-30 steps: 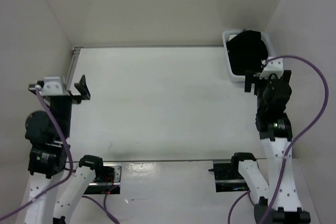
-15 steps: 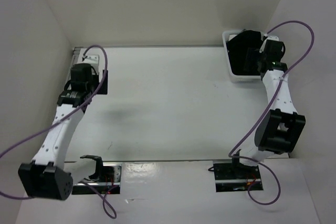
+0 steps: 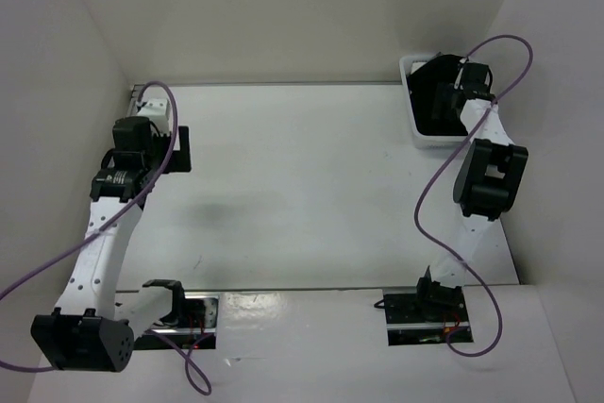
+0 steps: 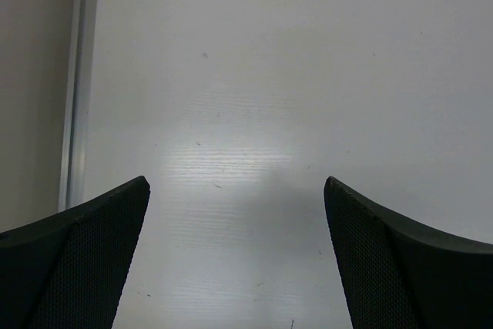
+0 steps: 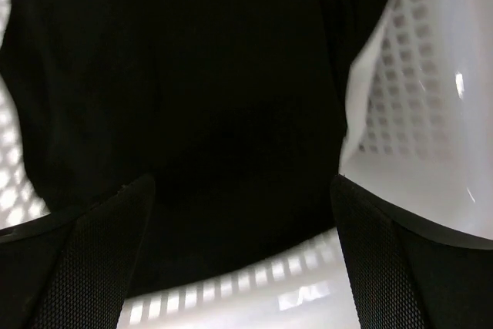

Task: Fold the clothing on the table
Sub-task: Grab the skirt from the pile, then move the skirt to the center of the board

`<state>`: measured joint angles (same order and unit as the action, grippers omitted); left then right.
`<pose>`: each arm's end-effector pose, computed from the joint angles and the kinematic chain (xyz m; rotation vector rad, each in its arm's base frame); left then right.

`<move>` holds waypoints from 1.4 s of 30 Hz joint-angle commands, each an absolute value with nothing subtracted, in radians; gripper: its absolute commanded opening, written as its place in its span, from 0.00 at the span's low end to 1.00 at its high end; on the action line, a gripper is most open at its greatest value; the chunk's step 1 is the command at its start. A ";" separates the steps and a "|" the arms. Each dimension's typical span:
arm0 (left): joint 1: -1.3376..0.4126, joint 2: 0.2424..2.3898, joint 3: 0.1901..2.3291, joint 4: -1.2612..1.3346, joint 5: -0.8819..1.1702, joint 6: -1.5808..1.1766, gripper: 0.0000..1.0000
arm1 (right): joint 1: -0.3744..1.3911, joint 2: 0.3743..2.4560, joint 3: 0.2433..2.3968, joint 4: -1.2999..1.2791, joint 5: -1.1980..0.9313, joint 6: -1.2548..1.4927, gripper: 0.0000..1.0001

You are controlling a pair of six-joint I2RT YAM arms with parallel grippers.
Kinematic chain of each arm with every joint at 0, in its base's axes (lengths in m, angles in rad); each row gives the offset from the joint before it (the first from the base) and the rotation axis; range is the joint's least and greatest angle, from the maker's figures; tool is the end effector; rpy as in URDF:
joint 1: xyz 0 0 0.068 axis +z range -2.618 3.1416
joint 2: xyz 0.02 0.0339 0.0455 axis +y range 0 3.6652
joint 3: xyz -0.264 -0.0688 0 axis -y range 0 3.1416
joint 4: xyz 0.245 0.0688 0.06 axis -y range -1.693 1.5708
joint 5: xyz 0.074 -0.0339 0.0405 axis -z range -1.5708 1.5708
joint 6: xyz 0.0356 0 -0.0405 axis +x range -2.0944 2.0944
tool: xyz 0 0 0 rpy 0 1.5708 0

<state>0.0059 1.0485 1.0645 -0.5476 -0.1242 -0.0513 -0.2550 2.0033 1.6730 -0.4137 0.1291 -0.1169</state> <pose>0.2265 0.0057 0.3508 -0.1346 2.0952 0.1032 0.4462 -0.1210 0.2565 0.2267 2.3201 -0.3370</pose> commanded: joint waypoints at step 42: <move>0.023 0.939 1.014 -0.485 -0.038 -0.048 1.00 | -0.026 1.723 2.014 -0.529 -0.353 -0.045 0.00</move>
<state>0.0174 0.9554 1.0122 -0.5083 -0.0532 -0.0555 -0.1062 1.8729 1.9202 -0.5606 -0.2409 -0.0757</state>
